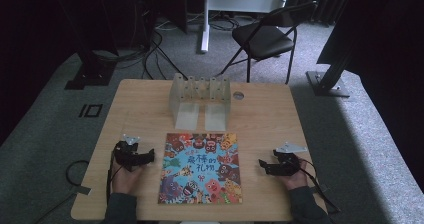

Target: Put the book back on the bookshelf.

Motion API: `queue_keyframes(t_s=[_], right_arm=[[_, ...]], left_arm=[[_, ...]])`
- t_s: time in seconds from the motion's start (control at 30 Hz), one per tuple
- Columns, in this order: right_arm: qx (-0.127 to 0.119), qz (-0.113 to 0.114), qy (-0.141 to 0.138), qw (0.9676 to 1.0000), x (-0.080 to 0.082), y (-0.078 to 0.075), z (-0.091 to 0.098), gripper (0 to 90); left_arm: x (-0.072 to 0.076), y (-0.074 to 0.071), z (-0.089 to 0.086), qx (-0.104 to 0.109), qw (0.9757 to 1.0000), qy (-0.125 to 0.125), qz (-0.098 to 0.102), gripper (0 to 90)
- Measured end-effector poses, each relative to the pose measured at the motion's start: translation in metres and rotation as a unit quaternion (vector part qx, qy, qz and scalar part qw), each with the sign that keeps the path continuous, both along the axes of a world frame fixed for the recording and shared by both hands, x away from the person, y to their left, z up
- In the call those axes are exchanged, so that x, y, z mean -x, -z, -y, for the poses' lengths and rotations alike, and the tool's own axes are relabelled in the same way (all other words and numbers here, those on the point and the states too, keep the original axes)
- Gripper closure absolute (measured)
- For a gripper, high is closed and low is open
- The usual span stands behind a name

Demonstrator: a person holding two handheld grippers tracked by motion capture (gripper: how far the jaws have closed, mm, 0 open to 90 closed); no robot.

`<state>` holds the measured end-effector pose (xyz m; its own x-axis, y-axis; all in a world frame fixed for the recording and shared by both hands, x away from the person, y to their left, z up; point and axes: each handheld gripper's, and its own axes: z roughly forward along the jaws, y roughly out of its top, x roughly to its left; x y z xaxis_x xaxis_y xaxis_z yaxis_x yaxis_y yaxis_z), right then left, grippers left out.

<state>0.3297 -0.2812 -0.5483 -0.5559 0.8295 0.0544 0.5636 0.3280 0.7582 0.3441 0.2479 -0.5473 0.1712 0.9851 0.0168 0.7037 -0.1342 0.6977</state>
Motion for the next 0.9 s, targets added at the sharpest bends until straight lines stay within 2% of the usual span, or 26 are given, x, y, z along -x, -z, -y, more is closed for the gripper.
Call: queue_keyframes(t_s=[0.13, 0.53, 0.7, 0.9], right_arm=[[-0.004, 0.013, -0.001, 0.9999, 0.003, -0.007, -0.001, 20.7], [0.007, 0.046, -0.009, 0.9989, 0.009, -0.027, -0.008, 22.6], [-0.002, 0.051, -0.014, 0.9986, 0.011, -0.033, -0.010, 22.8], [0.002, 0.060, -0.018, 0.9981, 0.011, -0.039, -0.013, 23.3]], left_arm=[[0.000, 0.000, -0.001, 0.000, 1.0000, 0.003, 0.000, 5.8], [0.000, 0.001, -0.001, 0.000, 0.9999, 0.011, 0.001, 4.7], [0.001, 0.001, -0.002, -0.001, 0.9999, 0.013, 0.002, 4.6], [0.000, 0.001, -0.002, 0.000, 0.9999, 0.014, 0.004, 4.6]])
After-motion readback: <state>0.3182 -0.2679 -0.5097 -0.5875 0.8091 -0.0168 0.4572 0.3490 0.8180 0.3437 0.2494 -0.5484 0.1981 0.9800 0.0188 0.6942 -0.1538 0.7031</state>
